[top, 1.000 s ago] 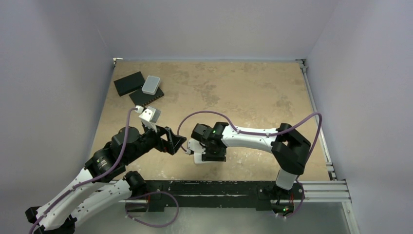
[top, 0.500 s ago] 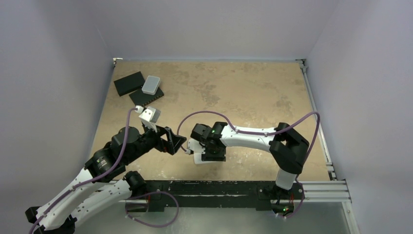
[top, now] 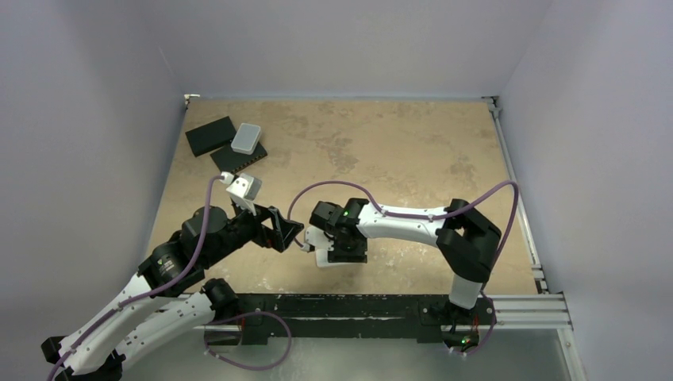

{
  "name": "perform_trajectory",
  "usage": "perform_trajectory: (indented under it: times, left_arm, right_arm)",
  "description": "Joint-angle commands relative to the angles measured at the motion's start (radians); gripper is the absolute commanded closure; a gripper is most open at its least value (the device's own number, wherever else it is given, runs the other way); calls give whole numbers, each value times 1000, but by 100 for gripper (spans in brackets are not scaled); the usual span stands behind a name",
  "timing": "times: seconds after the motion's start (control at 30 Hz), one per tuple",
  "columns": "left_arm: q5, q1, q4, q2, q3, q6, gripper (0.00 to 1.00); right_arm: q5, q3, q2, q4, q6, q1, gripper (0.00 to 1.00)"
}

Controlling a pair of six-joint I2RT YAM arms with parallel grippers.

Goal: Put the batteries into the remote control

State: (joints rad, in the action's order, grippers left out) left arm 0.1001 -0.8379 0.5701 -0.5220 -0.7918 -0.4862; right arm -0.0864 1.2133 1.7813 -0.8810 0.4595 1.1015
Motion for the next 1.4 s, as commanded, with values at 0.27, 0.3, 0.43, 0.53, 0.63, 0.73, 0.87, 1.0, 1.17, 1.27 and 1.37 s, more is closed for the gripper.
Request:
perform_trajectory:
  times: [0.27, 0.3, 0.43, 0.53, 0.63, 0.73, 0.87, 1.0, 1.17, 1.27, 1.37]
  left_arm:
    - [-7, 4, -34, 2, 2, 20, 1]
    - [-7, 4, -34, 2, 2, 19, 1]
    - [-8, 5, -33, 2, 2, 20, 1]
    - [-10, 4, -35, 1, 1, 20, 1]
    - [-10, 5, -33, 0, 1, 20, 1]
    - [-10, 5, -35, 0, 1, 20, 1]
    - [-10, 4, -33, 2, 1, 20, 1]
    - [-10, 5, -33, 2, 1, 20, 1]
    - [-10, 5, -35, 3, 1, 20, 1]
    - [-11, 5, -35, 4, 2, 20, 1]
    - [-13, 5, -36, 4, 2, 20, 1]
  right_arm:
    - [42, 18, -2, -22, 35, 15, 74]
    - [39, 14, -8, -22, 37, 16, 74]
    - [41, 8, -23, -25, 42, 20, 74]
    - [46, 14, -13, -28, 42, 26, 74]
    - [47, 21, 1, -30, 36, 29, 74]
    - [44, 27, 14, -24, 21, 29, 74]
    - [46, 44, 29, -14, -2, 29, 73]
    - [67, 54, 39, 9, -46, 29, 73]
    - [84, 43, 31, 50, -99, 29, 73]
    - [85, 37, 27, 59, -108, 29, 73]
    - [85, 38, 30, 57, -113, 29, 70]
